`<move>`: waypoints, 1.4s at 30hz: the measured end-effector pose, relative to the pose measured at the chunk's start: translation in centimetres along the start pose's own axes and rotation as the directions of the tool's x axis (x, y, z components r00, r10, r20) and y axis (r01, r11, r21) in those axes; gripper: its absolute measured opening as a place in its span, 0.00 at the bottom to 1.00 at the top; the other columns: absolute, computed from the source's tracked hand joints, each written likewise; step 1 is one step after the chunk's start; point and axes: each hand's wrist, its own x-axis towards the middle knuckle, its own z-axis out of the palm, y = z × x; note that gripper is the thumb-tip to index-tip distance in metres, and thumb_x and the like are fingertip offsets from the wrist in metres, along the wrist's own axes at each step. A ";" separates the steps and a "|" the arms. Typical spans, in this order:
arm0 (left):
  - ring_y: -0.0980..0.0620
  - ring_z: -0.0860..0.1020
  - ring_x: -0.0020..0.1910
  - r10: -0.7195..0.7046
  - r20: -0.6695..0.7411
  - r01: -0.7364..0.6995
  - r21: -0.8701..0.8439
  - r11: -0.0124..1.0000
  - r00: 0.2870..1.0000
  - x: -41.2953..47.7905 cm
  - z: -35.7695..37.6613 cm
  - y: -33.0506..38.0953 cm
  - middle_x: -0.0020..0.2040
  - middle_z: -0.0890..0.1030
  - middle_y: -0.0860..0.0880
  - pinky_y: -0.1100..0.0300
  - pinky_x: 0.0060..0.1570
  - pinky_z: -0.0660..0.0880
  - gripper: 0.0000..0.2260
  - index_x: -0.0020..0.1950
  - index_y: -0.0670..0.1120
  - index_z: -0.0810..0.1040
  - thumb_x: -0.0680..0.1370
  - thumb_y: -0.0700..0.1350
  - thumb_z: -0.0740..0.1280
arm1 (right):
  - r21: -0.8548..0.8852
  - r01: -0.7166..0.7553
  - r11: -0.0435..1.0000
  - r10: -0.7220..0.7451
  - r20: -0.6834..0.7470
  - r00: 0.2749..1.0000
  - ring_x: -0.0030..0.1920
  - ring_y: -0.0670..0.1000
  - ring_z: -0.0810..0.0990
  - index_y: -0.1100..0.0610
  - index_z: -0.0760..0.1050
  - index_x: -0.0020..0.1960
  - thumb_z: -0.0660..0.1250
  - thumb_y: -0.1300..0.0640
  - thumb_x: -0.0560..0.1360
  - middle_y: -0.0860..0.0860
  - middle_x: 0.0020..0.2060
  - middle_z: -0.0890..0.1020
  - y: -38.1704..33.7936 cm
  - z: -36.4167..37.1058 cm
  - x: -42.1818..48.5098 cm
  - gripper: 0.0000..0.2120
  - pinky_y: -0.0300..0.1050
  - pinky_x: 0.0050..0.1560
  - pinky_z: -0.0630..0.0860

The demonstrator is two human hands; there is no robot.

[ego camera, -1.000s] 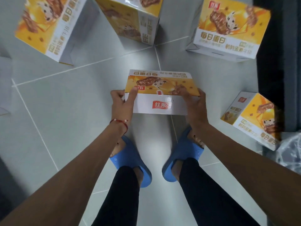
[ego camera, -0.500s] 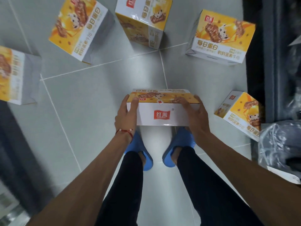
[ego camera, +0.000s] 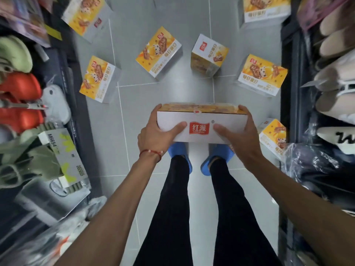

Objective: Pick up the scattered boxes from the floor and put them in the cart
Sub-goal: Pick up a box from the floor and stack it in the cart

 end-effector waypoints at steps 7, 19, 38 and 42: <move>0.52 0.78 0.59 0.091 -0.103 -0.115 -0.257 0.960 0.991 -6.5 -9.2 0.7 0.61 0.79 0.56 0.55 0.61 0.78 0.35 0.73 0.60 0.66 0.70 0.61 0.76 | -0.078 0.033 0.996 -0.035 -0.027 0.999 0.61 0.49 0.81 0.37 0.66 0.70 0.80 0.33 0.63 0.39 0.57 0.82 -8.6 1.6 -8.5 0.41 0.58 0.64 0.80; 0.51 0.77 0.63 0.220 -0.179 -0.273 -0.363 0.891 0.959 -13.5 -20.8 1.7 0.63 0.79 0.59 0.45 0.68 0.73 0.39 0.74 0.67 0.64 0.65 0.69 0.71 | -0.289 0.187 0.939 -0.197 -0.007 0.980 0.58 0.52 0.82 0.35 0.65 0.70 0.68 0.23 0.65 0.39 0.56 0.82 -17.6 3.5 -19.8 0.38 0.57 0.60 0.78; 0.57 0.76 0.64 -0.031 -0.580 -0.342 -0.521 0.782 0.814 -28.1 -17.9 1.8 0.64 0.77 0.63 0.51 0.68 0.72 0.35 0.73 0.66 0.65 0.68 0.67 0.72 | 0.053 0.511 0.858 -0.497 0.337 0.799 0.58 0.34 0.80 0.35 0.60 0.77 0.78 0.50 0.73 0.29 0.58 0.75 -21.1 -1.0 -24.0 0.40 0.35 0.53 0.82; 0.69 0.75 0.56 -0.101 -0.656 -0.335 -0.505 0.796 0.748 -33.3 -13.9 1.6 0.55 0.74 0.76 0.63 0.57 0.72 0.33 0.72 0.62 0.65 0.69 0.63 0.72 | 0.035 0.555 0.831 -0.513 0.431 0.742 0.60 0.34 0.79 0.39 0.60 0.78 0.77 0.49 0.74 0.25 0.58 0.75 -19.5 -3.7 -25.0 0.40 0.40 0.56 0.83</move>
